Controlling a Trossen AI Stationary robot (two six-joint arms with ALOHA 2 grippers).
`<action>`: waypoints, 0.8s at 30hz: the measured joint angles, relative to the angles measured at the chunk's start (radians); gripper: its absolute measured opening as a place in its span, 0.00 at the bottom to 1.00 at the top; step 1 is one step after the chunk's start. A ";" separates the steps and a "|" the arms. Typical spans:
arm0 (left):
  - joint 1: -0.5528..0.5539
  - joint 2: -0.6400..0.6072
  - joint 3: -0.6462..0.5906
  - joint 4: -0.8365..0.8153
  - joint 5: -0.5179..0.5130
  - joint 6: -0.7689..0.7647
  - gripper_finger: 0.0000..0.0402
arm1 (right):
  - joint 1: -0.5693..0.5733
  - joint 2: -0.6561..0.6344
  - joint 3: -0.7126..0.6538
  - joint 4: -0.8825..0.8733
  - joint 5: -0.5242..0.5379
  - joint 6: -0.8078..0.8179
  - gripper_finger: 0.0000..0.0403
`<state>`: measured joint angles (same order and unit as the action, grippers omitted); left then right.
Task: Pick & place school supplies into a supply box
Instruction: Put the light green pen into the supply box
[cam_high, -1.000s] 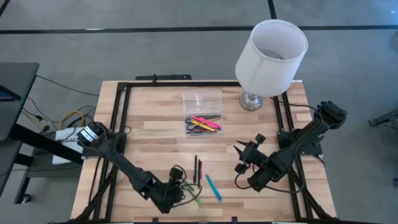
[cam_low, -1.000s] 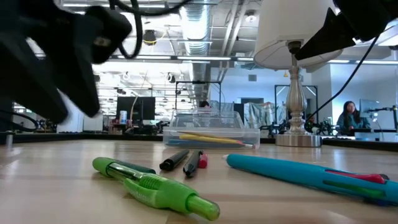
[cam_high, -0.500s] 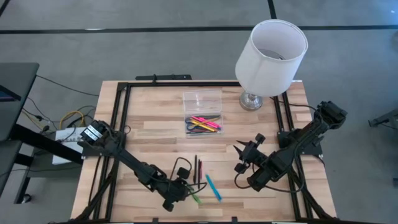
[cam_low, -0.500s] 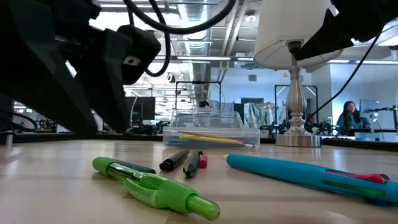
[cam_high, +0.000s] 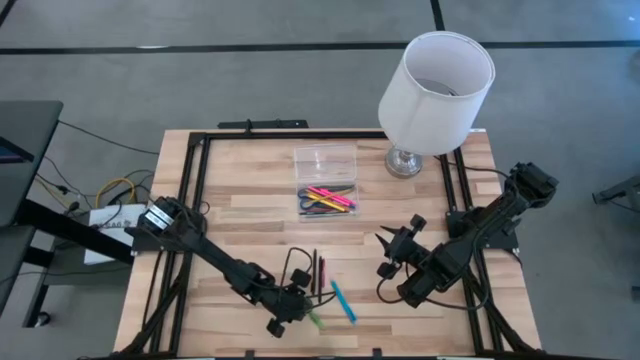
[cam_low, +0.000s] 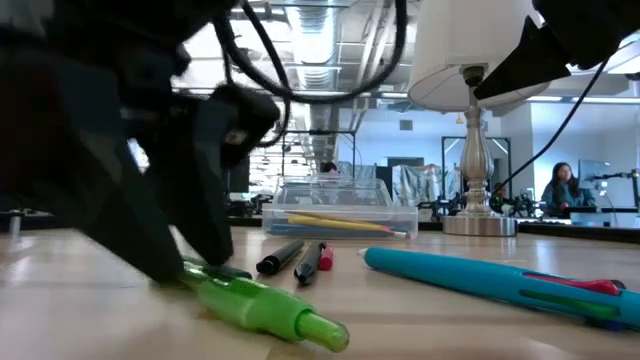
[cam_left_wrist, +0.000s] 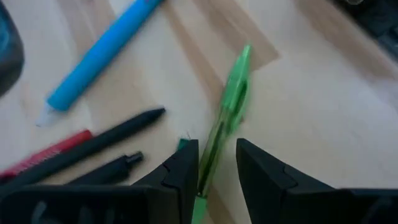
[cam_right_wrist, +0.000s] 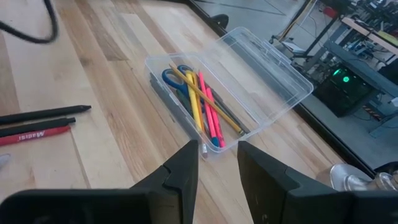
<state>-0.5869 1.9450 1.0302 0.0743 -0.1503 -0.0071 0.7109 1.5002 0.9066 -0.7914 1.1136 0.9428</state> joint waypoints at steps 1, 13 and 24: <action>0.002 0.004 -0.001 -0.005 0.004 0.000 0.26 | 0.000 0.000 0.000 0.000 0.000 0.000 0.27; 0.013 0.027 0.004 -0.043 0.033 -0.057 0.25 | 0.000 0.000 0.000 -0.002 -0.005 0.000 0.27; 0.012 0.030 0.006 -0.104 0.042 -0.110 0.07 | 0.000 0.000 0.000 -0.002 -0.013 0.000 0.27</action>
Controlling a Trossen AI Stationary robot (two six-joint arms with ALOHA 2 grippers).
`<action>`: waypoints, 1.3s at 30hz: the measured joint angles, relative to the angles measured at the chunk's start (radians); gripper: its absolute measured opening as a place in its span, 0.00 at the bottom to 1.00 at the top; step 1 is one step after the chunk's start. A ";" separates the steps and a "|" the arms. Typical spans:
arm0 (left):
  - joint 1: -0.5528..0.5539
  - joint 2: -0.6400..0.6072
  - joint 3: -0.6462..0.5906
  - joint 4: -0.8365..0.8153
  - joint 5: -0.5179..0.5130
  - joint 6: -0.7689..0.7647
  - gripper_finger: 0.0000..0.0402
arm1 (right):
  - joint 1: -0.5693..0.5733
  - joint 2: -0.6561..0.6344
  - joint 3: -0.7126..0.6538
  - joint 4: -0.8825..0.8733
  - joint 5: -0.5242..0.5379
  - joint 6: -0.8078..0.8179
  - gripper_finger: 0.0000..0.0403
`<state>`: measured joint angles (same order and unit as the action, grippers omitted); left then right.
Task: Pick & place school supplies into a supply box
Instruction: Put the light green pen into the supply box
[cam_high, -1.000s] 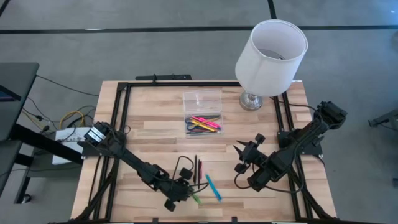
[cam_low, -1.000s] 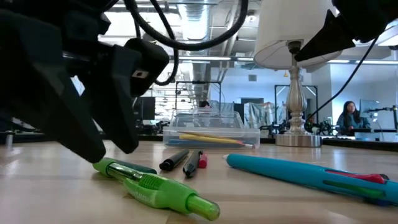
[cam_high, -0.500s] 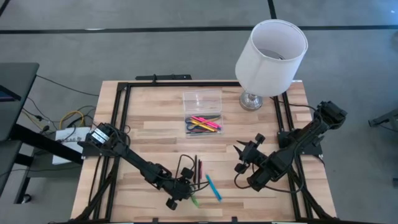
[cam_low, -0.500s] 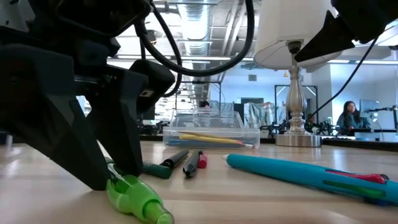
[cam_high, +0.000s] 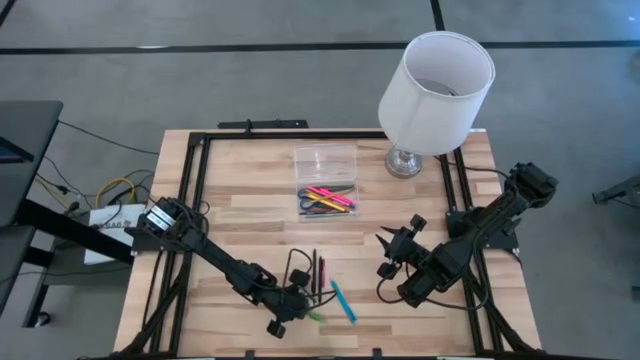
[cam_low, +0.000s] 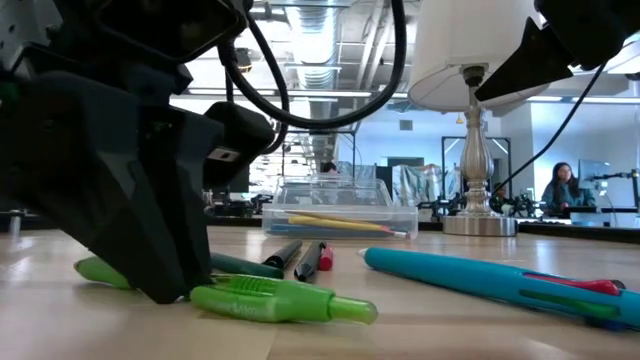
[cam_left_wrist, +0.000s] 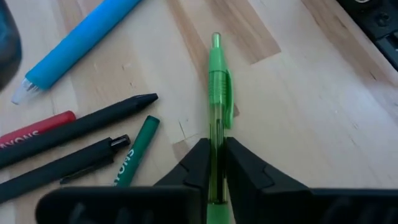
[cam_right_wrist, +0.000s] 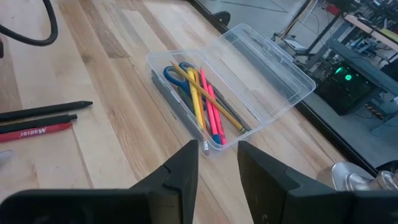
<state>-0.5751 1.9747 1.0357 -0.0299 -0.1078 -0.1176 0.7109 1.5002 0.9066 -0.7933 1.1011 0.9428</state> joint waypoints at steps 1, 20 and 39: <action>0.000 0.000 0.001 -0.013 0.002 -0.010 0.06 | 0.000 0.000 0.000 0.000 0.000 0.000 0.27; -0.027 -0.011 0.005 -0.141 0.036 -0.296 0.09 | 0.000 0.000 0.000 0.000 -0.002 0.000 0.27; -0.031 -0.013 0.080 -0.351 0.087 -0.384 0.09 | 0.000 0.000 0.000 0.000 -0.002 0.000 0.27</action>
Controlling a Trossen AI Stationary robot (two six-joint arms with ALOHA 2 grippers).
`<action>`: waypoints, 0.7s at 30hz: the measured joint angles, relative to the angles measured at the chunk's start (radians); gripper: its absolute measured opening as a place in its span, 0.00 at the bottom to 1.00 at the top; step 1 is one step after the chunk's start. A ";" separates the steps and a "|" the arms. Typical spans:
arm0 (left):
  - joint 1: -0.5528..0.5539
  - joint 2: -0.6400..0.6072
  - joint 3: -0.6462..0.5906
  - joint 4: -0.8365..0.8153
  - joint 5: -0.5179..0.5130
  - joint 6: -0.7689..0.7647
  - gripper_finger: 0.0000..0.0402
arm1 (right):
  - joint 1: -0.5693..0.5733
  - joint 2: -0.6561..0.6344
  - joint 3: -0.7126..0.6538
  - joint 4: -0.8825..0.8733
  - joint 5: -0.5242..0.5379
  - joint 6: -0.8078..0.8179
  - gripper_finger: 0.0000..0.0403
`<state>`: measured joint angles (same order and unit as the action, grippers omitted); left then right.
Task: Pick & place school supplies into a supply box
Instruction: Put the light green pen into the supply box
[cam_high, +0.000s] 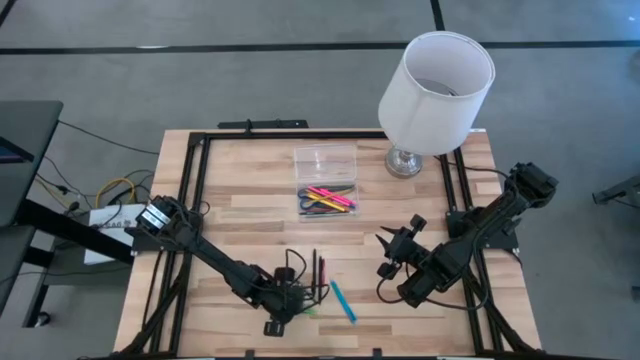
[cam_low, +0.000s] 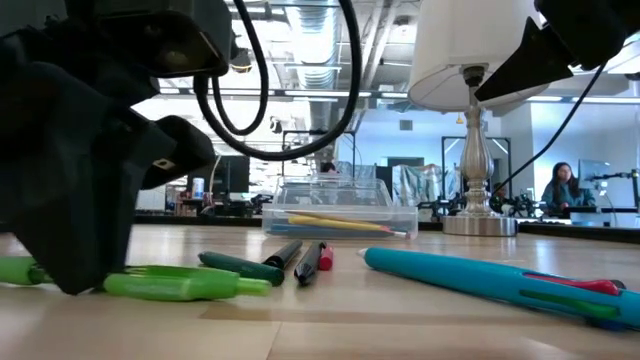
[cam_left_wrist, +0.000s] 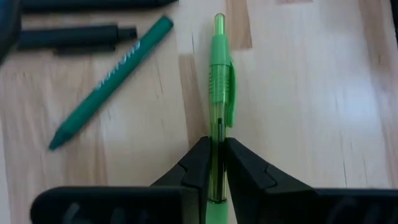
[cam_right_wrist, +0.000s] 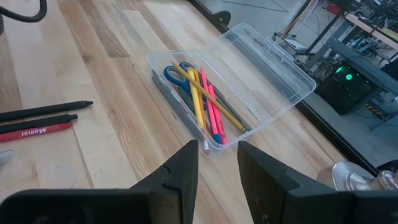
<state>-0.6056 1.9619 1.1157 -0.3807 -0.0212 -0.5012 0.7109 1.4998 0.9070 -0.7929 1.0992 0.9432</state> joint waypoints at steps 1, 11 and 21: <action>0.000 -0.001 0.004 -0.018 0.006 -0.008 0.09 | 0.000 0.000 0.000 0.000 0.000 0.000 0.27; -0.001 -0.002 0.022 -0.085 0.017 0.036 0.10 | 0.000 0.000 0.000 0.000 0.000 0.000 0.27; -0.006 -0.002 0.022 -0.085 -0.032 0.088 0.06 | 0.000 0.000 0.000 0.000 0.000 0.000 0.27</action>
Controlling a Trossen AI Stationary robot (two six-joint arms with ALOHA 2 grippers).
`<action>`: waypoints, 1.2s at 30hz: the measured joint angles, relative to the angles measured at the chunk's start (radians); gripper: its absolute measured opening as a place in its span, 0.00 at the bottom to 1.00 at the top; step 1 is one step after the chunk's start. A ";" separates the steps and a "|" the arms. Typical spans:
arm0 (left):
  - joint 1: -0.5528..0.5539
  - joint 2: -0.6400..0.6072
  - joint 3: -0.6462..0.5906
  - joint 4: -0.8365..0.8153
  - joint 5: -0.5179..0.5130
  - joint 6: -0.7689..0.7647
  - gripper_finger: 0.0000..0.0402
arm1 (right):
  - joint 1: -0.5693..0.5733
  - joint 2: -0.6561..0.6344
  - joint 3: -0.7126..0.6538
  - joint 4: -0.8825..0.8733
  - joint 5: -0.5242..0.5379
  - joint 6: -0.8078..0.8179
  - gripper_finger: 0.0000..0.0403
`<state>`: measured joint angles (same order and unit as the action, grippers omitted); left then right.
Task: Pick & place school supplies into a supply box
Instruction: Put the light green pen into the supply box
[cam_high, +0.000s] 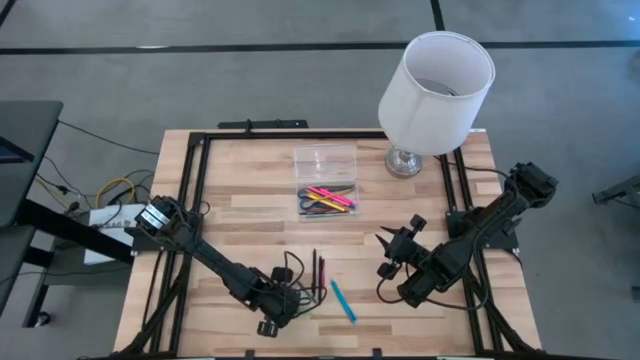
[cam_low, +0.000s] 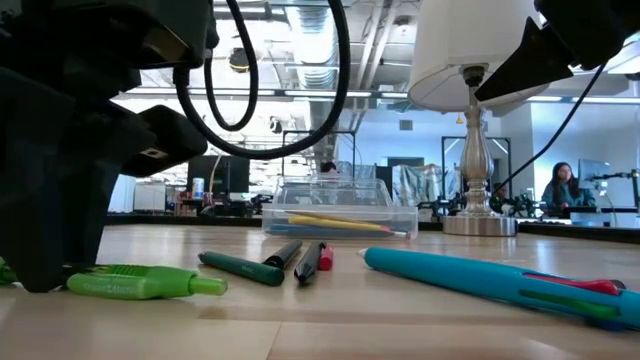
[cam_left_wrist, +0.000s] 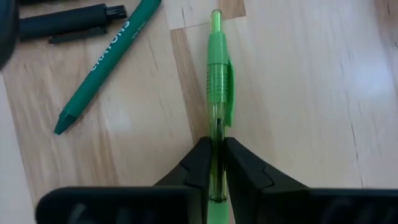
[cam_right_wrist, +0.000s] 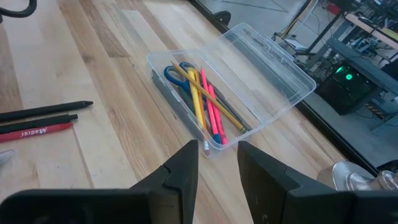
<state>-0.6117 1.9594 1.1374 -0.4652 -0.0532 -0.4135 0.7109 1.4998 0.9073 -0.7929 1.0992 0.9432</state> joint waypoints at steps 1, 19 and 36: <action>0.000 0.000 0.000 0.000 -0.001 0.008 0.06 | 0.000 0.000 0.000 0.000 0.000 0.000 0.27; -0.013 0.013 0.076 -0.089 -0.069 0.066 0.07 | 0.000 0.000 0.000 0.000 -0.002 0.000 0.27; -0.023 0.020 0.176 -0.363 -0.179 0.088 0.05 | 0.000 0.000 0.000 -0.001 -0.002 0.000 0.27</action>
<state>-0.6345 1.9793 1.3132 -0.8286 -0.2323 -0.3259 0.7109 1.4994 0.9073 -0.7940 1.0969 0.9430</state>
